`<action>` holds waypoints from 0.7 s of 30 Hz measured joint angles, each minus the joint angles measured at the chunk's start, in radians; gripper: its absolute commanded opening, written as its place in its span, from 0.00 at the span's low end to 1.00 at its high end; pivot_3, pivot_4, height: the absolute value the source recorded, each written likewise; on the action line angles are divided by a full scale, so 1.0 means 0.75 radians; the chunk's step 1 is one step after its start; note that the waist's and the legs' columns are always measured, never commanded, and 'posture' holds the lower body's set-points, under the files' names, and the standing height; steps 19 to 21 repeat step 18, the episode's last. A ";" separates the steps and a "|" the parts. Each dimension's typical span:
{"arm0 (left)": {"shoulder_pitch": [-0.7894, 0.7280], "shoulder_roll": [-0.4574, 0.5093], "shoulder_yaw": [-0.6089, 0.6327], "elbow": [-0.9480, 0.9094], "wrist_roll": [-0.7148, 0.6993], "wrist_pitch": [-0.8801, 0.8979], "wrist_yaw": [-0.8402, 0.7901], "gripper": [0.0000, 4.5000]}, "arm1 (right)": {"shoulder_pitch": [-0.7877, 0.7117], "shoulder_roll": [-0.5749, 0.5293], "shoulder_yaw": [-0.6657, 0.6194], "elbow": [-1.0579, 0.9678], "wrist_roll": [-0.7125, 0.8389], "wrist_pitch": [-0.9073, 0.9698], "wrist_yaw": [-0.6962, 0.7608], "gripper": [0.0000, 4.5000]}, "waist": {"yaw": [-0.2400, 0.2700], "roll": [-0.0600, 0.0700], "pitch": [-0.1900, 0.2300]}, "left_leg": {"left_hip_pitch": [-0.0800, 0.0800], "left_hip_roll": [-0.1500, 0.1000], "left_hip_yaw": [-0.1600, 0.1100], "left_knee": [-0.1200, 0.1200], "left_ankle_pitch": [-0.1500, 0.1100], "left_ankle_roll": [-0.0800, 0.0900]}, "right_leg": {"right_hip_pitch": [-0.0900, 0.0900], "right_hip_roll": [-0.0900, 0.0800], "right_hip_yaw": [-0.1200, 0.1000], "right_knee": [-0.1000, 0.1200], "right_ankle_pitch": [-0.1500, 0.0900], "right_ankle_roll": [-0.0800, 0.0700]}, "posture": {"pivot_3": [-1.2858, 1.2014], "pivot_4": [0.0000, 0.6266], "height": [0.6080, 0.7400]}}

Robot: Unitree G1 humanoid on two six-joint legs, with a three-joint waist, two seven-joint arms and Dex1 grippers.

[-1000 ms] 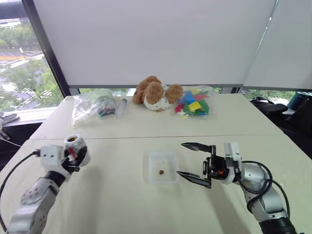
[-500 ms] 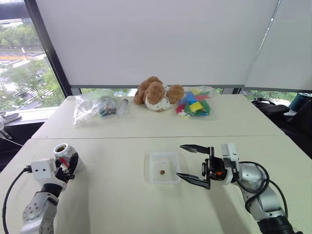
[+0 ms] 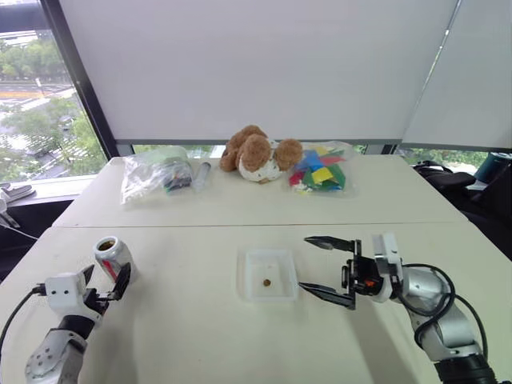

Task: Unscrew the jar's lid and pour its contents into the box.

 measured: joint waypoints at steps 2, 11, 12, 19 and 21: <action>0.070 0.019 0.008 -0.026 0.010 0.014 -0.032 0.99 | 0.042 -0.034 -0.023 -0.010 0.007 0.020 -0.003 1.00 | 0.000 0.000 0.000 | 0.000 0.000 0.000 0.000 0.000 0.000 | -0.001 -0.001 0.000 0.000 0.000 -0.001 | 0.52 0.24 1.00; 0.618 0.297 0.101 -0.425 0.132 -0.046 -0.336 0.99 | 0.215 -0.350 -0.273 0.027 0.033 0.032 0.147 1.00 | 0.000 0.001 0.000 | -0.002 0.002 0.000 -0.003 -0.001 -0.001 | -0.002 -0.004 0.001 -0.010 -0.002 -0.010 | 0.52 0.24 1.00; 0.674 0.310 0.126 -0.459 0.134 -0.069 -0.382 0.99 | 0.217 -0.376 -0.298 0.054 0.034 0.031 0.172 1.00 | 0.000 0.003 -0.001 | -0.002 0.002 0.001 -0.003 -0.001 -0.001 | -0.001 -0.004 0.001 -0.012 -0.002 -0.011 | 0.52 0.24 1.00; 0.806 0.383 0.246 -0.520 0.116 -0.107 -0.586 0.99 | 0.221 -0.455 -0.321 0.169 0.019 -0.017 0.326 1.00 | 0.001 0.003 -0.001 | -0.003 0.004 0.001 -0.004 -0.002 -0.001 | -0.002 -0.002 0.001 -0.014 -0.002 -0.010 | 0.52 0.24 1.00; 0.806 0.383 0.246 -0.520 0.116 -0.107 -0.586 0.99 | 0.221 -0.455 -0.321 0.169 0.019 -0.017 0.326 1.00 | 0.001 0.003 -0.001 | -0.003 0.004 0.001 -0.004 -0.002 -0.001 | -0.002 -0.002 0.001 -0.014 -0.002 -0.010 | 0.52 0.24 1.00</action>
